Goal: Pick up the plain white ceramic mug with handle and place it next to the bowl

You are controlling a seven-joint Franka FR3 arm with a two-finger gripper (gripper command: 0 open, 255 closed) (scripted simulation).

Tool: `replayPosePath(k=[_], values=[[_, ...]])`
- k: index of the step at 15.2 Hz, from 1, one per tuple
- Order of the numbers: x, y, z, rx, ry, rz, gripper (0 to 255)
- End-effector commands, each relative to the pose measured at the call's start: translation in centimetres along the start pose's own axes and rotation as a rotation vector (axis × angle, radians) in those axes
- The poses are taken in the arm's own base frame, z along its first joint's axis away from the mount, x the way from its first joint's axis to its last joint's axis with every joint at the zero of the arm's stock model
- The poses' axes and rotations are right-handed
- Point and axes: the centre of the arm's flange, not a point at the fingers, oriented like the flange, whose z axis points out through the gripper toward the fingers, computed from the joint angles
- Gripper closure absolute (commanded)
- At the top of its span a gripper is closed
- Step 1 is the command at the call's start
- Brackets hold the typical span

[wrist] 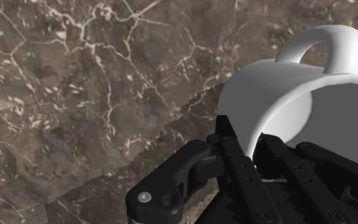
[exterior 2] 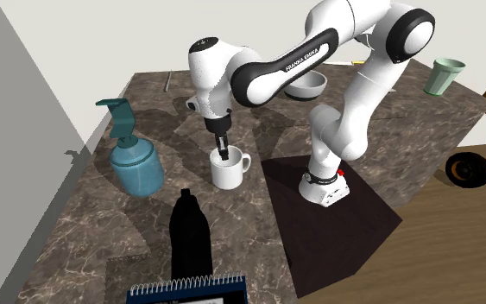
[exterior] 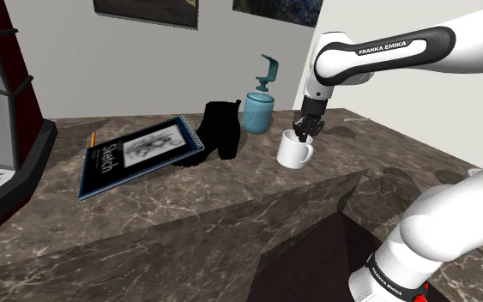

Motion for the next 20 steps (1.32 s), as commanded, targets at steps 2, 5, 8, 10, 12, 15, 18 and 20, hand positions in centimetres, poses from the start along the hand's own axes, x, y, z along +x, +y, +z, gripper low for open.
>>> replayPosePath(k=[2, 5, 8, 10, 12, 15, 18, 20], values=[[0.0, 0.0, 0.0, 0.000, 0.000, 0.000, 255], [0.0, 0.0, 0.0, 0.000, 0.000, 0.000, 255], [-0.1, 0.0, -1.0, 0.000, 0.000, 0.000, 255], [-0.2, 0.0, -2.1, 0.000, 0.000, 0.000, 255], [-0.3, 0.0, -3.1, 0.000, 0.000, 0.000, 255], [-0.4, 0.0, -4.7, 0.000, 0.000, 0.000, 255], [-0.5, 0.0, -6.3, 0.000, 0.000, 0.000, 255], [-0.6, 0.0, -7.3, 0.000, 0.000, 0.000, 255]])
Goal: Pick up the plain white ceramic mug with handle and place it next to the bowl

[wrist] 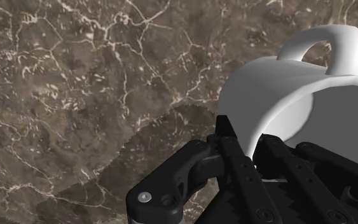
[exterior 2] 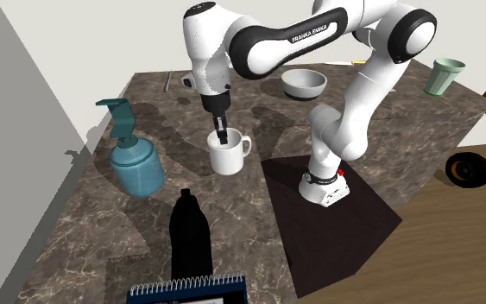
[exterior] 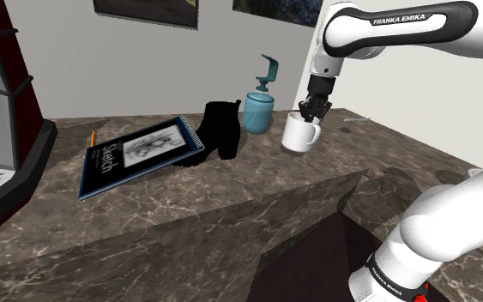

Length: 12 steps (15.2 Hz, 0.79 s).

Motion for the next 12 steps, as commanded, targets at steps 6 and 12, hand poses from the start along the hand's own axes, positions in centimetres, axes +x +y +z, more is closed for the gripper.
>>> replayPosePath(k=[6, 12], values=[[-0.3, 0.0, -3.8, 0.000, 0.000, 0.000, 255], [-0.6, 0.0, -6.9, 0.000, 0.000, 0.000, 255]])
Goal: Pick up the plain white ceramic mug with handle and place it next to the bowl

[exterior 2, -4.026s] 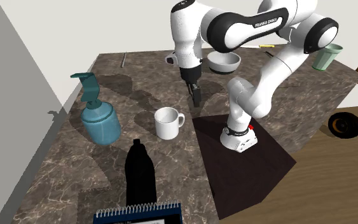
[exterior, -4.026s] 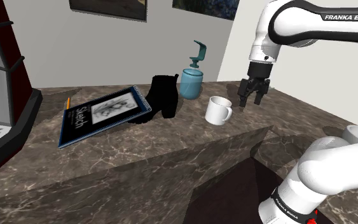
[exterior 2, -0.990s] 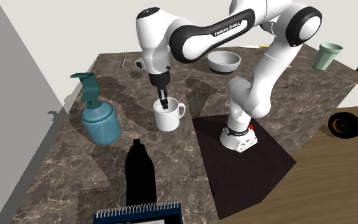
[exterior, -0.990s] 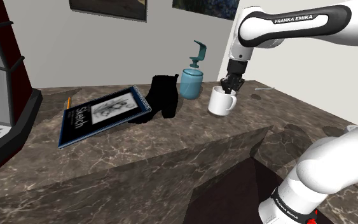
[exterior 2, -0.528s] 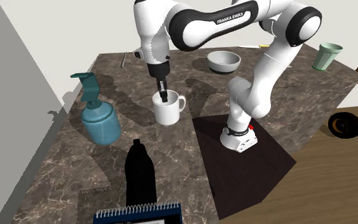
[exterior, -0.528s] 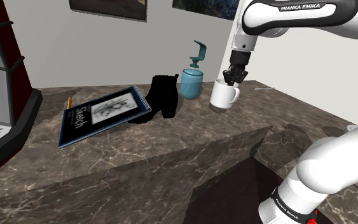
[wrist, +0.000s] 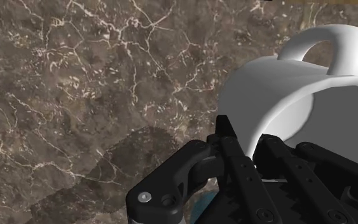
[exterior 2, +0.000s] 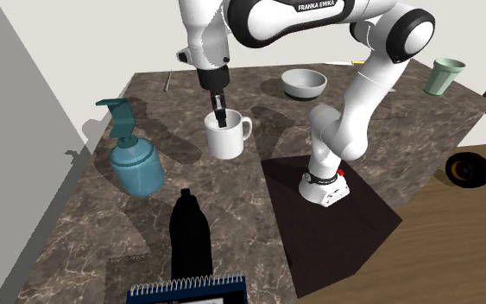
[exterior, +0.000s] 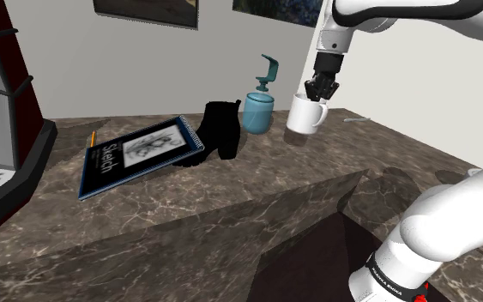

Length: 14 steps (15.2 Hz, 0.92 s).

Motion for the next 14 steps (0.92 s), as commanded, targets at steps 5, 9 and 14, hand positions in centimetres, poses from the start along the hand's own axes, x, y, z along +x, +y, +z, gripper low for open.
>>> replayPosePath(k=[5, 9, 14], values=[[-0.3, 0.0, -3.2, 0.000, 0.000, 0.000, 255], [-1.4, 2.4, -4.0, 0.000, 0.000, 0.000, 255], [-3.9, 8.5, -3.9, 0.000, 0.000, 0.000, 255]])
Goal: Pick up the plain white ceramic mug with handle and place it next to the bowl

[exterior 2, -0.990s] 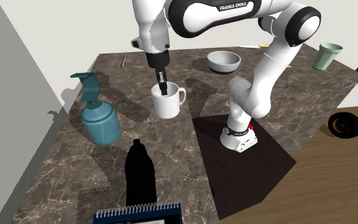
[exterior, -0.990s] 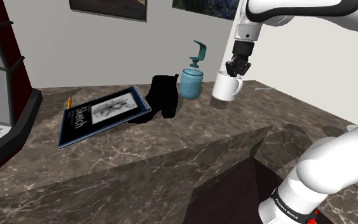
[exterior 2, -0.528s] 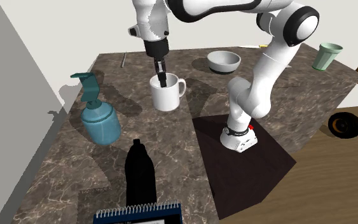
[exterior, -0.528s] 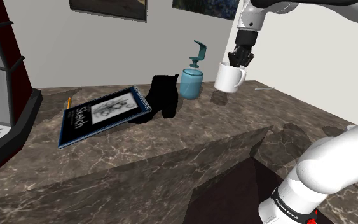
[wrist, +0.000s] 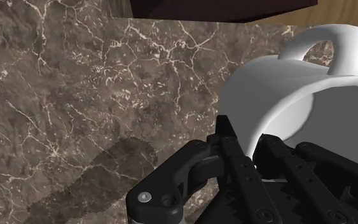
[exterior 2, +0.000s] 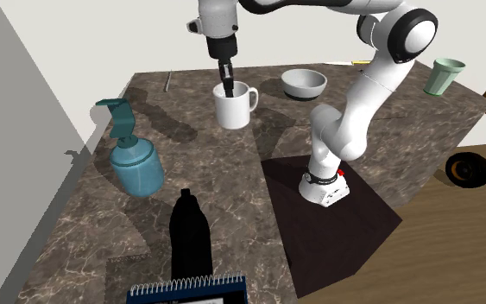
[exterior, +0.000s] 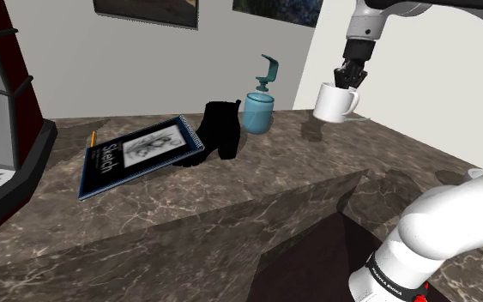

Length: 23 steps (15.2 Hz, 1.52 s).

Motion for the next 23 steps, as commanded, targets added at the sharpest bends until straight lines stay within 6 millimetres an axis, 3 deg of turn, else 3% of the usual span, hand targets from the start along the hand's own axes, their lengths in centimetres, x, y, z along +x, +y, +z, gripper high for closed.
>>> replayPosePath(k=[1, 23], values=[[-1.0, 2.4, 0.4, 0.000, 0.000, -0.002, 255], [-12.1, 29.2, 1.2, 0.000, 0.000, -0.002, 255]])
